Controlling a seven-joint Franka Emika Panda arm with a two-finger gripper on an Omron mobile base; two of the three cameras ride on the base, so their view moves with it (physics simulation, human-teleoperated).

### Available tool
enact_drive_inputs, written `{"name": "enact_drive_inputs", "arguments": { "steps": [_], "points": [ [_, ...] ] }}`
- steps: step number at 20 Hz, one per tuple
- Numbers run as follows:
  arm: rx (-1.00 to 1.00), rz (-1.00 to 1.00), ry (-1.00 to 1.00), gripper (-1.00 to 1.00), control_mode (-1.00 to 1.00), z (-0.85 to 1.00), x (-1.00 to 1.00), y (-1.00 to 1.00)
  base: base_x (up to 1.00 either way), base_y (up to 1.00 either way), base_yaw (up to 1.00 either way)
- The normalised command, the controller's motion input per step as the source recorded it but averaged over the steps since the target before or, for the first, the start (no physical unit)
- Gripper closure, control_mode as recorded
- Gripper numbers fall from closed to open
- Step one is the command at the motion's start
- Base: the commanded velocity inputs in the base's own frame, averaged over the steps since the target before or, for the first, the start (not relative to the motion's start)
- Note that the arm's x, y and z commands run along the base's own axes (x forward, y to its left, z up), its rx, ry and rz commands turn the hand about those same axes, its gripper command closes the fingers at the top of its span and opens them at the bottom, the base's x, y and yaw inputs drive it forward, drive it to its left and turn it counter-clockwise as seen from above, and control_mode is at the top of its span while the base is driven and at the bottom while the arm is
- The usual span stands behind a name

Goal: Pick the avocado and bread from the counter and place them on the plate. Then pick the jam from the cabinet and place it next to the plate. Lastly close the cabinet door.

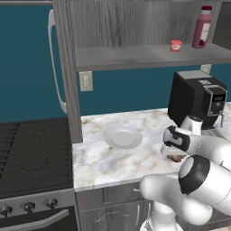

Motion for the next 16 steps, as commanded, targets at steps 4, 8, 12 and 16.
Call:
{"name": "enact_drive_inputs", "arguments": {
  "steps": [4, 8, 12, 16],
  "points": [
    [0.03, 0.12, -0.05, 1.00, -1.00, 0.44, 0.00, 0.10, 0.00, 0.00, 0.00],
    [0.00, 0.10, -0.07, 1.00, -1.00, 0.46, 0.04, 0.25, 0.00, 0.00, 0.00],
    [0.00, 0.06, -0.11, 1.00, -1.00, 0.37, 0.16, 0.37, 0.00, 0.00, 0.00],
    [0.00, 0.03, -0.12, 1.00, -1.00, 0.34, 0.18, 0.38, 0.00, 0.00, 0.00]
  ]
}}
